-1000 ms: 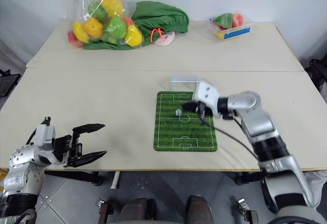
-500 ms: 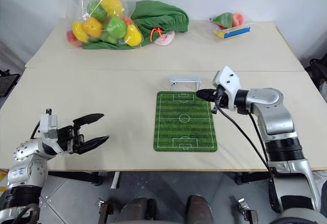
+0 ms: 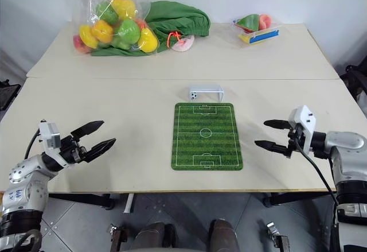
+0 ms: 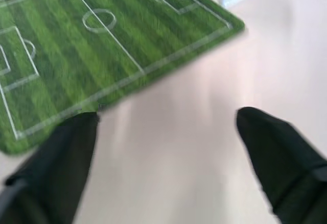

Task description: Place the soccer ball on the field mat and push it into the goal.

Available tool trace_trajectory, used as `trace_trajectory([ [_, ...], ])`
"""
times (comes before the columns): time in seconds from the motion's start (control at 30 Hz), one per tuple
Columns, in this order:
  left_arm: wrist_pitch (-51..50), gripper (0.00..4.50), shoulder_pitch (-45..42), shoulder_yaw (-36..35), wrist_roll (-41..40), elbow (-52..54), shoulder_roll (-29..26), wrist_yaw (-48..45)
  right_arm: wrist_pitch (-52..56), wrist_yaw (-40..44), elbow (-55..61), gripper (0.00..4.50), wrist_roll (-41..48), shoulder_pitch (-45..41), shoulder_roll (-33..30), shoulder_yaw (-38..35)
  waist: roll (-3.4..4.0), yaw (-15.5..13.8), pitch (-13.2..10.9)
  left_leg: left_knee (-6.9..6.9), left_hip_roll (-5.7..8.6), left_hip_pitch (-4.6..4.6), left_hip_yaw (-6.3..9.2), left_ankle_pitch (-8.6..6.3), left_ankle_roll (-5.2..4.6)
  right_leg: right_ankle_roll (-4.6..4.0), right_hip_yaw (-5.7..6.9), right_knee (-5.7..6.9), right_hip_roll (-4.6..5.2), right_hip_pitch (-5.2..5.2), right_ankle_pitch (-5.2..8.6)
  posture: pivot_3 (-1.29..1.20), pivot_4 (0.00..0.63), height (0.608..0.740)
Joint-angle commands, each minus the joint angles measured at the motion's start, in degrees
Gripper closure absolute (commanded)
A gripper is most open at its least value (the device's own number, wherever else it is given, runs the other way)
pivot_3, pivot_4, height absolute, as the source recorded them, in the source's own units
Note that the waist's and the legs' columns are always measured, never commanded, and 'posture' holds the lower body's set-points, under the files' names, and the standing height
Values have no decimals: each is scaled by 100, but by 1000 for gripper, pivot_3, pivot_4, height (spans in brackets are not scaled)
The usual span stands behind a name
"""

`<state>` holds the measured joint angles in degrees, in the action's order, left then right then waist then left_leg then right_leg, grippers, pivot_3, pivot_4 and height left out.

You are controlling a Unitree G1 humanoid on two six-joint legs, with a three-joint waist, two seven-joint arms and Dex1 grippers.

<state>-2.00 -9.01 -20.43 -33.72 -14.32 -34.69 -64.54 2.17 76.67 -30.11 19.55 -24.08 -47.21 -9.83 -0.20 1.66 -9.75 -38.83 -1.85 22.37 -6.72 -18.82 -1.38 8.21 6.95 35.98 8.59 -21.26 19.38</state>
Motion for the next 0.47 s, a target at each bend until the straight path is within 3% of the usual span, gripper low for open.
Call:
trace_trajectory([
  [0.03,-58,0,196,-203,-240,271,-66,-180,-508,234,-159,35,292,164,42,-406,0,-7,0,0,-2,0,0,0,0,0,0,-1,0,0,0,0,150,740],
  [0.2,-151,0,329,-189,-214,422,-104,-223,-615,-42,-240,35,203,478,3,-523,-1,-34,-1,-5,-8,1,3,0,-1,0,-1,0,5,3,0,0,150,740],
  [0.47,-8,0,361,-164,-107,588,-133,-394,-269,-672,664,35,452,999,208,-767,0,-19,0,-8,-12,-2,4,-1,-1,0,-1,1,3,7,0,0,150,740],
])
